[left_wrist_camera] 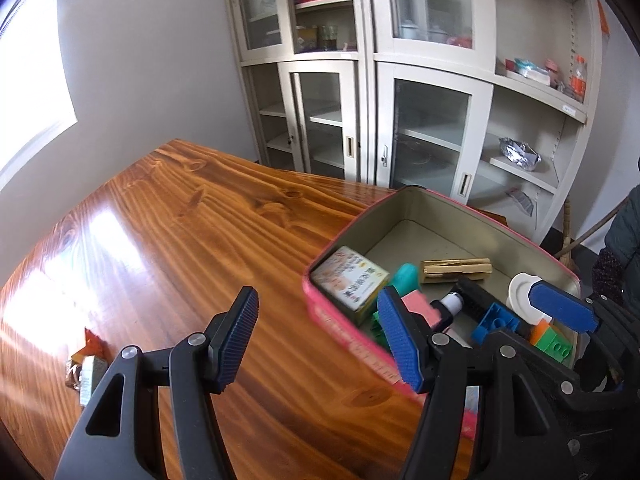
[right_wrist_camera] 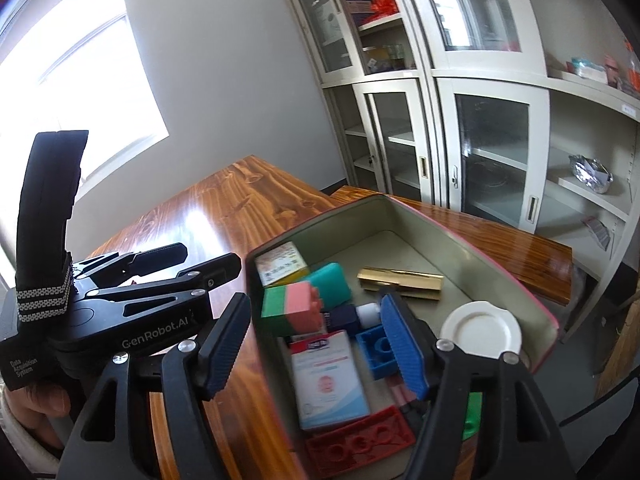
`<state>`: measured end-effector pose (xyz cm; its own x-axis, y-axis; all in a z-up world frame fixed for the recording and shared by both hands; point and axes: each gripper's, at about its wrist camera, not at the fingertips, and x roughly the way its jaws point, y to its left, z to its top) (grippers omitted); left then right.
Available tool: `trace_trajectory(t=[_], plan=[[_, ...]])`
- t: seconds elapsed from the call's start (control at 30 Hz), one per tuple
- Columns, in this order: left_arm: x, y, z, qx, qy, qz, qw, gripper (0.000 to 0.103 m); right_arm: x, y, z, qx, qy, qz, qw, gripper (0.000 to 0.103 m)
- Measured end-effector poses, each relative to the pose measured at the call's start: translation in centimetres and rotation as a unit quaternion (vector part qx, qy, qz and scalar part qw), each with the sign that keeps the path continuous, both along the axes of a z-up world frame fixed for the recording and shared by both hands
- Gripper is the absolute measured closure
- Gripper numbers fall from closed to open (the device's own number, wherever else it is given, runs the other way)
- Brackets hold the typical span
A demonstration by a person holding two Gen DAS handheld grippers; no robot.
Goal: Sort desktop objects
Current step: 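Move both tools back over the objects on the table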
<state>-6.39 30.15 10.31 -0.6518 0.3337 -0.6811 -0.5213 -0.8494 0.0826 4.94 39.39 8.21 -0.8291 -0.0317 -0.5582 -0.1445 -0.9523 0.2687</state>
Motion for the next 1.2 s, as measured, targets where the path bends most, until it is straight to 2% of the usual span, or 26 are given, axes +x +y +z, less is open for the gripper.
trace_trajectory(t=[0.47,0.8,1.0,1.2], plan=[[-0.9,-10.2,0.5,0.029,0.005,0.073,0.9969,0.037,-1.0,-7.0,0.7,0.026,-0.001,0.057,0.998,0.027],[-2.3,-20.2,-0.4,0.028,0.005,0.158,0.987,0.037,-2.6,-13.8,-0.4,0.045,-0.019,0.135,0.99,0.024],[-4.2,-23.1,-1.5,0.016,-0.005,0.187,0.9821,0.037,-3.7,-15.0,-1.5,0.049,-0.039,0.144,0.988,0.024],[-4.2,-25.5,-1.2,0.023,0.001,0.208,0.9778,0.037,-4.5,-16.4,-1.8,0.038,-0.053,0.166,0.984,0.024]])
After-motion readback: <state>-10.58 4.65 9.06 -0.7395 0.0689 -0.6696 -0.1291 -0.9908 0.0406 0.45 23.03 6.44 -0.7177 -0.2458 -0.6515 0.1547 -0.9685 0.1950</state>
